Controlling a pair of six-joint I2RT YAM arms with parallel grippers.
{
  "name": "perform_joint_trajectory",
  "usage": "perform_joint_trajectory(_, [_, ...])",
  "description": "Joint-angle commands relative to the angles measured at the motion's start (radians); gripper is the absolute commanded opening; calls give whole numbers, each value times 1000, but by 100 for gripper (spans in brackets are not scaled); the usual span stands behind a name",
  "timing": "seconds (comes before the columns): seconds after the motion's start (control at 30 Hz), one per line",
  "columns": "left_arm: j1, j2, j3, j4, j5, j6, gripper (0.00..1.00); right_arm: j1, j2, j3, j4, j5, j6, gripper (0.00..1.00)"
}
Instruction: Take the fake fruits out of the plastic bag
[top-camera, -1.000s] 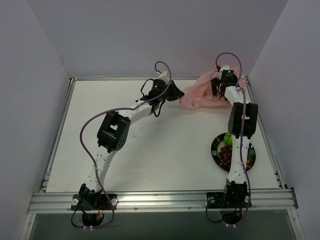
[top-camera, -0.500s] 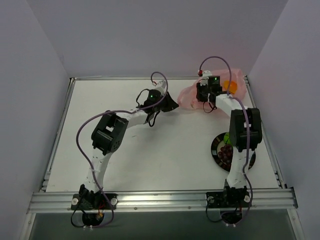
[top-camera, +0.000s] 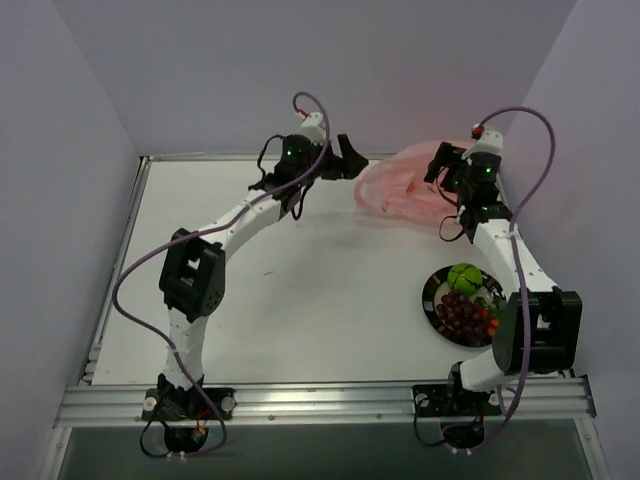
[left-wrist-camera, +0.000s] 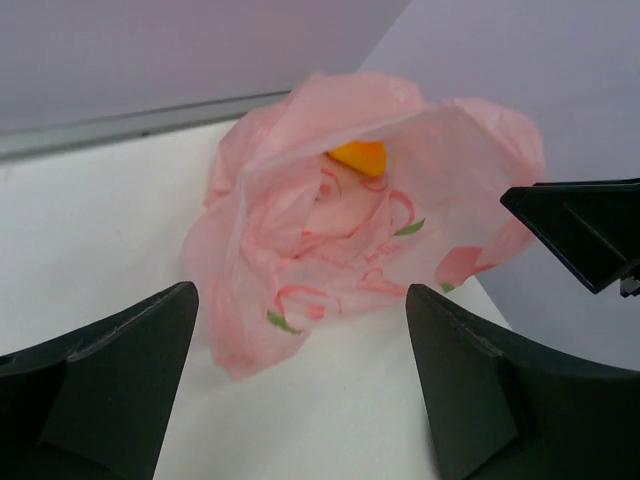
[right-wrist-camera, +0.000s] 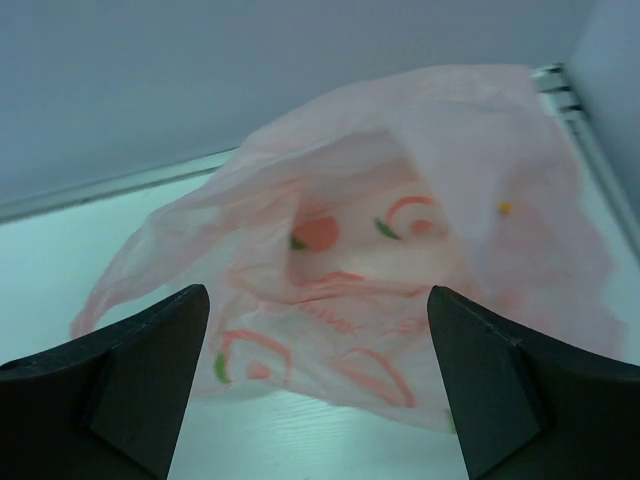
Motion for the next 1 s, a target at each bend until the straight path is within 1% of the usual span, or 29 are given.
perform_joint_trajectory(0.0, [8, 100, 161, -132, 101, 88, 84, -118, -54, -29, -1, 154, 143, 88])
perform_joint_trajectory(0.03, [10, 123, 192, -135, 163, 97, 88, -129, -62, -31, -17, 185, 143, 91])
perform_joint_trajectory(0.07, [10, 145, 222, -144, 184, 108, 89, -146, -66, -29, -27, 216, 135, 92])
perform_joint_trajectory(0.1, [10, 191, 294, -176, 207, 118, 89, -152, -68, -26, -31, 234, 126, 94])
perform_joint_trajectory(0.13, [8, 215, 330, -195, 243, 126, 90, -156, -63, -20, -50, 236, 120, 94])
perform_joint_trajectory(0.2, [5, 280, 397, -240, 262, 149, 93, -170, -39, 0, -65, 251, 109, 97])
perform_joint_trajectory(0.23, [4, 303, 468, -254, 277, 157, 95, -175, -22, 14, -73, 245, 103, 98])
perform_joint_trajectory(0.27, [-2, 358, 514, -273, 282, 177, 96, -181, 4, 34, -106, 234, 97, 98])
perform_joint_trajectory(0.3, [-5, 387, 563, -353, 280, 186, 96, -192, 44, 54, -122, 218, 89, 98])
perform_joint_trajectory(0.33, [-7, 416, 662, -379, 282, 195, 96, -193, 56, 80, -133, 217, 88, 98])
perform_joint_trajectory(0.4, [-15, 500, 753, -425, 291, 195, 97, -207, 91, 97, -131, 228, 89, 99])
perform_joint_trajectory(0.47, [-18, 551, 871, -440, 291, 183, 97, -222, 127, 136, -122, 207, 92, 99])
perform_joint_trajectory(0.5, [-21, 594, 923, -423, 288, 154, 97, -238, 180, 178, -119, 157, 98, 96])
perform_joint_trajectory(0.53, [-22, 614, 924, -407, 288, 154, 94, -242, 208, 178, -119, 121, 99, 91])
perform_joint_trajectory(0.57, [-21, 628, 947, -384, 290, 117, 88, -244, 231, 205, -114, 90, 99, 86])
perform_joint_trajectory(0.6, [-22, 644, 944, -323, 290, 99, 65, -244, 259, 207, -93, 63, 97, 68])
perform_joint_trajectory(0.63, [-21, 639, 930, -296, 290, 79, 49, -241, 268, 201, -49, 6, 95, 51])
perform_joint_trajectory(0.67, [-22, 631, 880, -252, 290, 77, 32, -236, 279, 199, -38, -67, 95, 39])
perform_joint_trajectory(0.7, [-18, 587, 835, -204, 277, 80, 18, -232, 289, 198, -27, -89, 91, 24])
perform_joint_trajectory(0.73, [-15, 552, 780, -177, 264, 88, 3, -215, 296, 198, -9, -109, 85, 17])
perform_joint_trajectory(0.77, [-9, 467, 711, -143, 251, 88, 2, -206, 302, 201, -4, -158, 73, 11])
perform_joint_trajectory(0.8, [2, 422, 557, -51, 230, 83, 2, -195, 320, 219, -2, -187, 69, 4])
perform_joint_trajectory(0.83, [8, 374, 481, -3, 221, 74, 2, -183, 331, 233, 1, -216, 66, 2])
perform_joint_trajectory(0.87, [13, 280, 409, 76, 214, 57, 2, -148, 340, 247, -2, -246, 53, 0])
perform_joint_trajectory(0.9, [18, 232, 264, 113, 207, 51, 2, -126, 351, 279, -5, -291, 40, 0])
perform_joint_trajectory(0.93, [19, 179, 190, 150, 178, 51, 2, -103, 352, 291, -10, -298, 27, 0])
perform_joint_trajectory(0.97, [18, 86, 119, 205, 159, 52, 2, -57, 346, 299, -12, -298, -5, 0])
